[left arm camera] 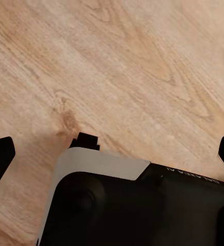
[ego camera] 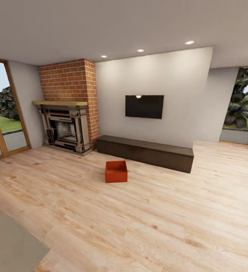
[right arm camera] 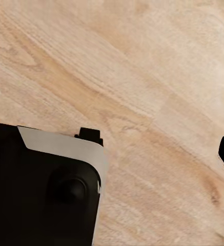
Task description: Move the two storage containers from the living room to the garage. In the garage, place one container on the floor and stack the other container on top of it (either order is fine).
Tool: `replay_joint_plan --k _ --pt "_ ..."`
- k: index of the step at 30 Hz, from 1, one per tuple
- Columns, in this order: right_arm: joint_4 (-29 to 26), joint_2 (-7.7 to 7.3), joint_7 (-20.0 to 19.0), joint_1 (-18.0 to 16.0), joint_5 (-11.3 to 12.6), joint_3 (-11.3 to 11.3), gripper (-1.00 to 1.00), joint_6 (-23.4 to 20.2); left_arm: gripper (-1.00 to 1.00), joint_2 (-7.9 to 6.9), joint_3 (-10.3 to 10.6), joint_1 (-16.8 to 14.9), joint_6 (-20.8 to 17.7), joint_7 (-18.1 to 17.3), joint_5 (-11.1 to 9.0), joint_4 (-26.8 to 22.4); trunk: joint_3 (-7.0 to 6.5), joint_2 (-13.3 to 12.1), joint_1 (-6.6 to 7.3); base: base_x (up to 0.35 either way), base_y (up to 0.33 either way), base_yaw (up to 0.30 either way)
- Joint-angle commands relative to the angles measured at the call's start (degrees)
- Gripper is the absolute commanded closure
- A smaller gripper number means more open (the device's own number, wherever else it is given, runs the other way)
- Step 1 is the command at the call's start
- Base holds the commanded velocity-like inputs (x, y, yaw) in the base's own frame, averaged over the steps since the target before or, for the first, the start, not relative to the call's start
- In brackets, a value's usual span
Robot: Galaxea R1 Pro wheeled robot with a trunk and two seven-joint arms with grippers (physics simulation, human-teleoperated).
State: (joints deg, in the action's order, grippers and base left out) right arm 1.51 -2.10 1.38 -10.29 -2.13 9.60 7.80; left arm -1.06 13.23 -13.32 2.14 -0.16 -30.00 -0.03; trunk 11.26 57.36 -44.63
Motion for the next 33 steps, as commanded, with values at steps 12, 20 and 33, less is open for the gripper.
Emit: replay_joint_plan --k 12,20,33 --pt "0.16 0.03 0.2 -0.08 -0.16 0.25 -1.0 0.2 -1.0 0.0 0.49 -0.04 0.23 -0.02 -0.5 0.03 0.08 0.05 -0.04 0.323 0.0 0.0" --pt "0.16 0.07 0.2 -0.08 -0.09 0.25 -1.0 0.27 -1.0 0.0 0.49 -0.04 0.23 -0.02 -0.5 0.03 0.08 0.05 -0.04 0.323 0.0 0.0" --pt "0.16 0.16 0.2 -0.08 -0.07 0.25 -1.0 0.21 -1.0 0.0 0.49 -0.04 0.23 -0.02 -0.5 0.03 0.08 0.05 -0.04 0.323 0.0 0.0"
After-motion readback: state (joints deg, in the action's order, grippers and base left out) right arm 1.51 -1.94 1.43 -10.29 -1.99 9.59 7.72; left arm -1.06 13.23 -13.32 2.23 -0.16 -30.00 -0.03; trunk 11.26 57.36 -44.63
